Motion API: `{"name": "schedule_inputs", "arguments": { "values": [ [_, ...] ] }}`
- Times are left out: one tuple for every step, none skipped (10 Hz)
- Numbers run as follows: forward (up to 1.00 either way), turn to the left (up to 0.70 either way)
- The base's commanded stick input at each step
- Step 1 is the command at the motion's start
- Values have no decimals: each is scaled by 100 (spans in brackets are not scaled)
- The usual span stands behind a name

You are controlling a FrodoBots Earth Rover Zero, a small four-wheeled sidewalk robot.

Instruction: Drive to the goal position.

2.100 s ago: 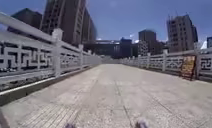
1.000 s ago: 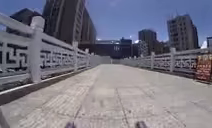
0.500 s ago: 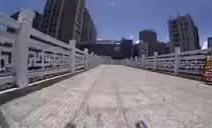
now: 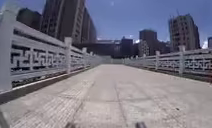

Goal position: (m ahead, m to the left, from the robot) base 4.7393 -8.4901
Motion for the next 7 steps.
{"name": "schedule_inputs", "arguments": {
  "values": [
    [70, 0],
    [70, 0],
    [70, 0],
    [70, 0],
    [70, 0],
    [70, 0],
    [70, 0]
  ]
}}
